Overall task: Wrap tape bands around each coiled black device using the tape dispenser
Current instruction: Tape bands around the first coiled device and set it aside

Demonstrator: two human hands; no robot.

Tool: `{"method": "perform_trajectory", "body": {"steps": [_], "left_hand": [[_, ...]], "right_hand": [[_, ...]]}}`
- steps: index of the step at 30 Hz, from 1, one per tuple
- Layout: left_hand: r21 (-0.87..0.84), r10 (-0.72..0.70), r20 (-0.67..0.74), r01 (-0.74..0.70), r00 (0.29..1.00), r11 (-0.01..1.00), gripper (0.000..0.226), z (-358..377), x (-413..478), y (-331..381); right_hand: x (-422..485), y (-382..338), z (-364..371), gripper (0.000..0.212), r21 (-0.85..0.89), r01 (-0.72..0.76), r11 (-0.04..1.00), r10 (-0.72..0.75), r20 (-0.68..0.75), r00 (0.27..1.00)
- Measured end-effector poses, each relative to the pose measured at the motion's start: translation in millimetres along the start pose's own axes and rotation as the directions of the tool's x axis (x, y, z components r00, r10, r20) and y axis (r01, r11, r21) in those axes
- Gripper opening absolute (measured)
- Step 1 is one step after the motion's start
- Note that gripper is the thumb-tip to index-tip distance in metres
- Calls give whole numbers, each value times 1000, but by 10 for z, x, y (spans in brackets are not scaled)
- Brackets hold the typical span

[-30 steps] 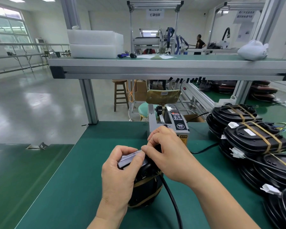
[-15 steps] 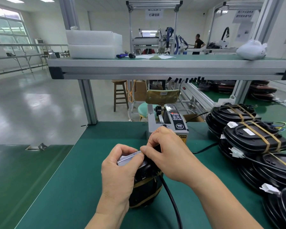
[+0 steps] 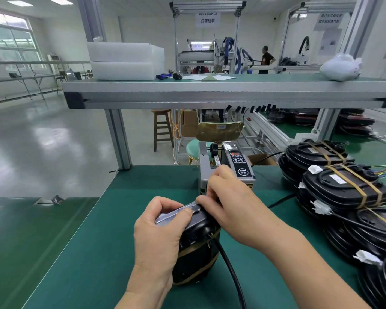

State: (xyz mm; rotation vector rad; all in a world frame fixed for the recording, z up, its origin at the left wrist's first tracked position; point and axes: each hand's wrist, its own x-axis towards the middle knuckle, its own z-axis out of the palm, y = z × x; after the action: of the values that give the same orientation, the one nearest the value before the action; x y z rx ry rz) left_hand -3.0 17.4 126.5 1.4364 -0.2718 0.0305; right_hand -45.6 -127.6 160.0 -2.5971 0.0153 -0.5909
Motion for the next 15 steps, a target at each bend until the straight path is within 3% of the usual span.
{"method": "perform_trajectory", "body": {"steps": [5,8,11,15], "left_hand": [[-53,11,28,-10,1000,999,15,-36,-2,7],[-98,-1,34,5,999,995,14,-66,6,-8],[-115,-7,77,16,997,993,12,-89,13,-16],[-112,12,107,0,994,994,6,-140,36,-52]], "right_hand": [[-49,19,122,23,227,-100,969,121,-82,989],[-75,-15,222,28,288,-163,944,186,-56,981],[-73,-42,268,30,458,-255,851,290,-6,957],[-60,-111,316,30,567,-280,774,307,50,950]]}}
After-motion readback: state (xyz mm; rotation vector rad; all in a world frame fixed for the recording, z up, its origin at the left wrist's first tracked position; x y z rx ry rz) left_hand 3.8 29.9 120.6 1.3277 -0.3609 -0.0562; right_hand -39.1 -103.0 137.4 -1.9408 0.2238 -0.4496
